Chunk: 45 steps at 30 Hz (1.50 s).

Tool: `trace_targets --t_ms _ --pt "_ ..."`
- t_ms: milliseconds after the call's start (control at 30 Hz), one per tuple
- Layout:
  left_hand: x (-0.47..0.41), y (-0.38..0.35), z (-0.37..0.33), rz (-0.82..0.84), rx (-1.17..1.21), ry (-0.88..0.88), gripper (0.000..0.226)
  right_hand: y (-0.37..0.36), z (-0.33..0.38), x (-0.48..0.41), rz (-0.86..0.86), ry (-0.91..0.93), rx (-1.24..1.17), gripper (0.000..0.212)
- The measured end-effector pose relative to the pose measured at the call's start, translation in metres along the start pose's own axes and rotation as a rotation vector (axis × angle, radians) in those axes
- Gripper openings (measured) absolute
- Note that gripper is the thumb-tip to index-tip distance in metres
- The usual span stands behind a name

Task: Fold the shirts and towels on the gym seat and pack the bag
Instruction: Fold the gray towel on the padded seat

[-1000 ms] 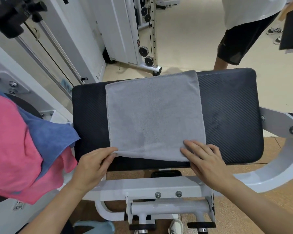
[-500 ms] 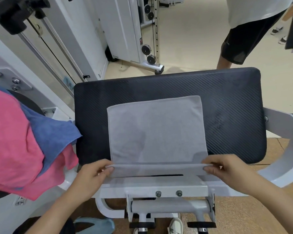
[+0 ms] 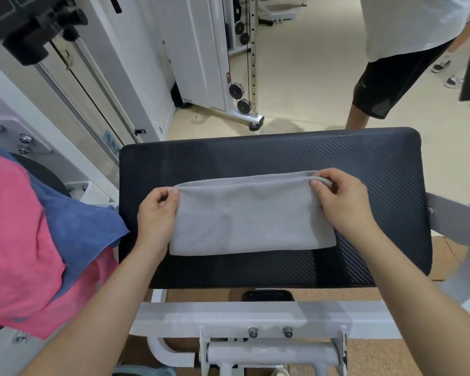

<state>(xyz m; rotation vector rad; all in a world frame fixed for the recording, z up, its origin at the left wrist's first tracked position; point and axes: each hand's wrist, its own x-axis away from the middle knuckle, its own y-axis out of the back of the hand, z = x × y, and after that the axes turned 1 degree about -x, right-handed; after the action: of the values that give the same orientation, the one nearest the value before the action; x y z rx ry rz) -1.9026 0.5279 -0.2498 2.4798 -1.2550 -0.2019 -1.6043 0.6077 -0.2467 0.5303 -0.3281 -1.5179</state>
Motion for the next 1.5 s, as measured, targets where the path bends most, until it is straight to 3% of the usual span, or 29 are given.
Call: trace_targets --t_ms 433,700,900,1133,1367,1500 --pt "-0.019 -0.013 0.017 -0.142 -0.245 -0.158 0.016 -0.019 -0.005 -0.015 -0.015 0.096 0.322 0.020" --pt "-0.019 -0.016 0.027 -0.204 -0.489 -0.274 0.025 -0.025 -0.009 -0.014 -0.122 0.066 0.482 0.024" --pt "-0.021 -0.018 0.028 -0.212 -0.497 -0.257 0.024 -0.020 -0.014 -0.012 -0.155 0.057 0.439 0.031" --pt "-0.023 -0.017 0.023 -0.199 -0.571 -0.241 0.024 -0.004 -0.006 -0.024 -0.007 0.018 0.373 0.028" --pt "-0.021 -0.013 0.023 -0.209 -0.542 -0.276 0.027 -0.008 -0.001 -0.024 -0.024 0.035 0.399 0.011" --pt "-0.025 -0.005 0.024 -0.117 -0.619 -0.347 0.037 -0.012 0.002 -0.020 -0.017 0.090 0.409 0.006"
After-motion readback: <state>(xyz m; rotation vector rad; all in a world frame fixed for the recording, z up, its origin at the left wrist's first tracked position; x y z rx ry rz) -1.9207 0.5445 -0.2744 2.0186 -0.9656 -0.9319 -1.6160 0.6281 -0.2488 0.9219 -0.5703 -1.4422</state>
